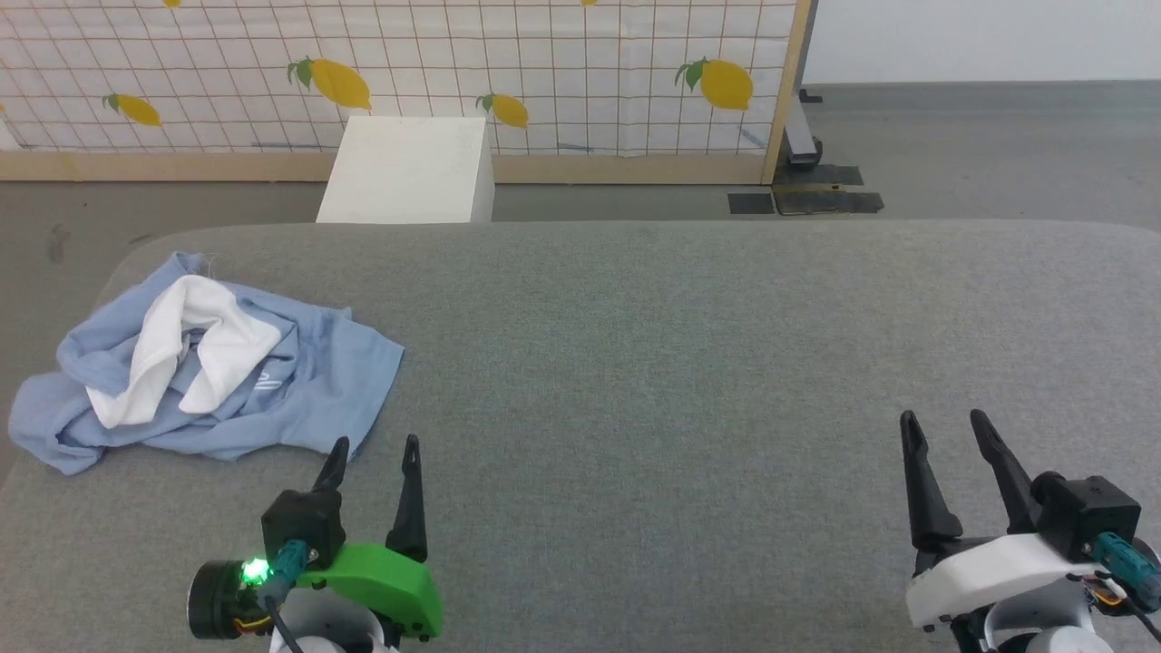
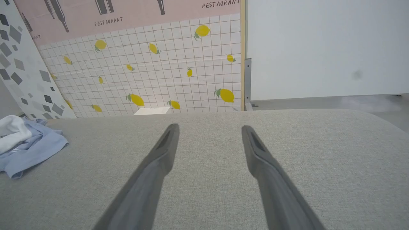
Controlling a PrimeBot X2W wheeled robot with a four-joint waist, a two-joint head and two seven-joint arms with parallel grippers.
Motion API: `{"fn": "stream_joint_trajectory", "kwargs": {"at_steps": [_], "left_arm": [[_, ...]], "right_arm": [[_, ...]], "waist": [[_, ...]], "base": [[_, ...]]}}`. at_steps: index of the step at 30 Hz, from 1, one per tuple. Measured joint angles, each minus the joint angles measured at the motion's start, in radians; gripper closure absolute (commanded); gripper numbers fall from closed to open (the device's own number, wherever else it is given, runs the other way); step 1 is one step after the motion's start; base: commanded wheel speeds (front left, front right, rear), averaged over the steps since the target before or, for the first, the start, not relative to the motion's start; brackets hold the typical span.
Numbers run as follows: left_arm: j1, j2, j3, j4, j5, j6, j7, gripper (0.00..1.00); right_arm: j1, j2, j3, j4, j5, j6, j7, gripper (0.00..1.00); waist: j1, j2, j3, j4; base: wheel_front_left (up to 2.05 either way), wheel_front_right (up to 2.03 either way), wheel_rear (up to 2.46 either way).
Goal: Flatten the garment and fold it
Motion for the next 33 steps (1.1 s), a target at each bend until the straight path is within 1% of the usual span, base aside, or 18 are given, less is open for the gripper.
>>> {"fn": "stream_joint_trajectory", "kwargs": {"at_steps": [26, 33], "left_arm": [[-0.006, 0.000, -0.021, 0.055, -0.043, 0.000, -0.053, 0.00], [-0.014, 0.000, -0.027, 0.070, -0.051, 0.001, -0.069, 0.00]], "right_arm": [[0.000, 0.000, -0.016, 0.042, 0.049, 0.001, -0.053, 0.00], [0.000, 0.000, -0.017, 0.052, 0.060, 0.001, -0.069, 0.00]], "waist": [[0.0000, 0.0000, -0.005, 0.010], [0.0000, 0.0000, -0.006, 0.030]], "base": [[0.00, 0.00, 0.00], [0.00, 0.00, 0.00]]}}
